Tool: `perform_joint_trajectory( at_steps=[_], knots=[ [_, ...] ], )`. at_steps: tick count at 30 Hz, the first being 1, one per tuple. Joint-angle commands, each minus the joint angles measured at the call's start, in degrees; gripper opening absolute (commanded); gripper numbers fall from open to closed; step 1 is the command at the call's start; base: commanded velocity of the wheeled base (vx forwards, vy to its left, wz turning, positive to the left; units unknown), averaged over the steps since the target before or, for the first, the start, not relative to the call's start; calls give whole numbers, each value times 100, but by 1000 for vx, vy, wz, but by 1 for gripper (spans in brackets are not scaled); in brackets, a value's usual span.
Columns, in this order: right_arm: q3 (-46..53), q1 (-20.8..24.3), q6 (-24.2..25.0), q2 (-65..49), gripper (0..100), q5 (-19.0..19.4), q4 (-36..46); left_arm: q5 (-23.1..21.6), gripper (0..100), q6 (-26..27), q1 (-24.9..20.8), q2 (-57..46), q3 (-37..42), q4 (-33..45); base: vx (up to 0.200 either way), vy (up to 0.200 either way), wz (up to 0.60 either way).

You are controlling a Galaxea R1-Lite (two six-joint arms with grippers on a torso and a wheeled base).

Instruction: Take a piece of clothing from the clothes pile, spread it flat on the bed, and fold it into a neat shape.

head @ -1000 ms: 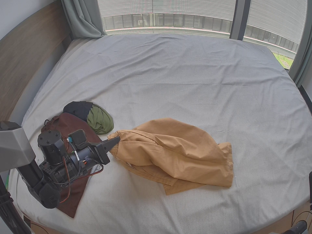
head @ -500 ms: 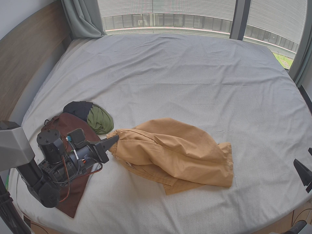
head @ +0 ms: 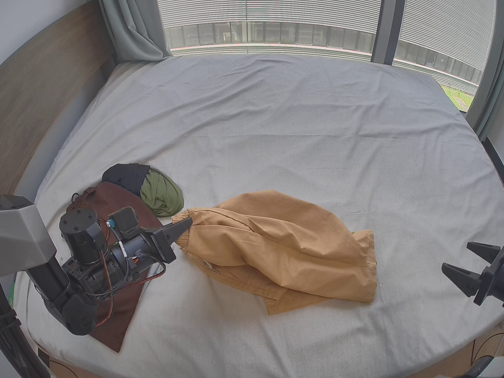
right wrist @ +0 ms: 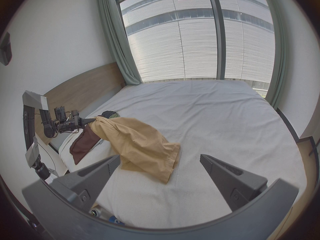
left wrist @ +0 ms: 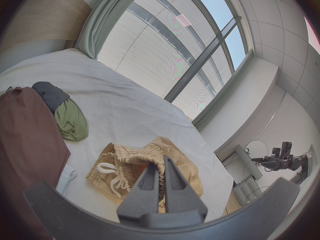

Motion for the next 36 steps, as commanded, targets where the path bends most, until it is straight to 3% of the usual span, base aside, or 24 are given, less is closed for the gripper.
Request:
perform_joint_trajectory(
  at_steps=[1,7,12,15,20,36],
  knots=[
    [-185,49,-16,571,100,22,-10,1,0,-1,5,15,-4,-3,0,0,0],
    [-405,101,1,1195,100,250,-10,1,0,-10,5,50,-13,-3,0,0,0],
    [-335,75,54,1705,100,821,-326,-8,0,-36,5,85,-4,-3,0,0,0],
    [-247,75,89,1916,100,927,-564,-8,0,-45,49,85,-22,-3,0,0,0],
    [-62,84,599,2329,100,1463,-1144,-8,0,-54,190,200,-57,-3,0,0,0],
    [-54,-31,757,3339,100,1569,-1812,-8,0,-45,208,296,-118,-3,0,0,0]
  ],
)
